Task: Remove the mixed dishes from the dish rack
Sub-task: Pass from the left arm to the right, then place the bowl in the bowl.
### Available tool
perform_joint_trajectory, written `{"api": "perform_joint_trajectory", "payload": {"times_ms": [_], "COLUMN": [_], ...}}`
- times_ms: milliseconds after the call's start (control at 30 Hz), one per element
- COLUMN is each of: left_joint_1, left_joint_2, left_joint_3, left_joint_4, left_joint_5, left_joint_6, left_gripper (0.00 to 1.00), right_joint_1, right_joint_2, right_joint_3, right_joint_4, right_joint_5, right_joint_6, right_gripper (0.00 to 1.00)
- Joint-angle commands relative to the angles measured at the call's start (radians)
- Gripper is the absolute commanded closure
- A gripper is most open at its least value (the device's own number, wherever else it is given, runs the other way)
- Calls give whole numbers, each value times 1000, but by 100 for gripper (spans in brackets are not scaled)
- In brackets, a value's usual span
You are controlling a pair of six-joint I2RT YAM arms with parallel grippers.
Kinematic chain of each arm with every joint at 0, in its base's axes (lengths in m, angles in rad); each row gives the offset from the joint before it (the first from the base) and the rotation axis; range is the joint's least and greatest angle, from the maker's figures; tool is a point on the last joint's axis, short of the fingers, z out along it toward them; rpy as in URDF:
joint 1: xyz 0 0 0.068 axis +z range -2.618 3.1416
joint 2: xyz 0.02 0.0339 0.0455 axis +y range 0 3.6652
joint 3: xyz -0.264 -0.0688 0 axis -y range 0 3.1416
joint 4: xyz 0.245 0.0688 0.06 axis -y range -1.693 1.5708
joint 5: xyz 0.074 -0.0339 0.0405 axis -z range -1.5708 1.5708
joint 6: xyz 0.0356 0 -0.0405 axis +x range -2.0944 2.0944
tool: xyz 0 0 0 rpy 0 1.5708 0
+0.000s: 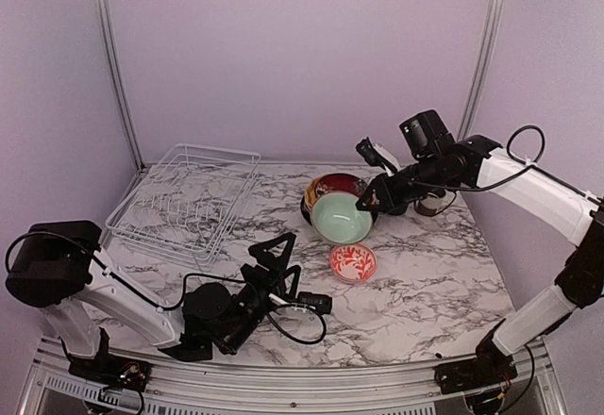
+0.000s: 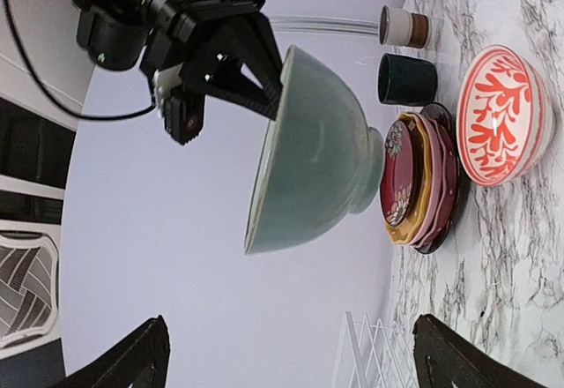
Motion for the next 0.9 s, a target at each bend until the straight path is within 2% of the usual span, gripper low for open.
{"api": "perform_joint_trajectory", "payload": {"times_ms": [0, 200, 300, 500, 700, 800, 867], "left_joint_1": [3, 22, 51, 150, 251, 334, 384], "left_joint_2": [-104, -187, -243, -348, -442, -496, -524], "left_joint_3": [35, 55, 76, 194, 261, 280, 275], "left_joint_4": [-51, -142, -212, -579, -814, -926, -953], "left_joint_5": [-34, -39, -46, -57, 43, 139, 198], "left_joint_6": [-193, -368, -519, -907, -1237, -1440, -1513], "left_gripper": [1, 1, 1, 1, 1, 1, 1], "right_joint_1": [-70, -143, -147, -147, -147, -146, -146], "right_joint_2": [-101, -142, -144, -147, -140, -135, -129], "right_joint_3": [-32, -87, -111, -192, -268, -306, -318], "right_joint_4": [93, 92, 91, 150, 223, 260, 270], "right_joint_5": [-28, -17, 12, 48, 56, 64, 65], "right_joint_6": [30, 15, 6, 9, 35, 45, 48], "right_gripper": [100, 100, 100, 100, 100, 100, 100]}}
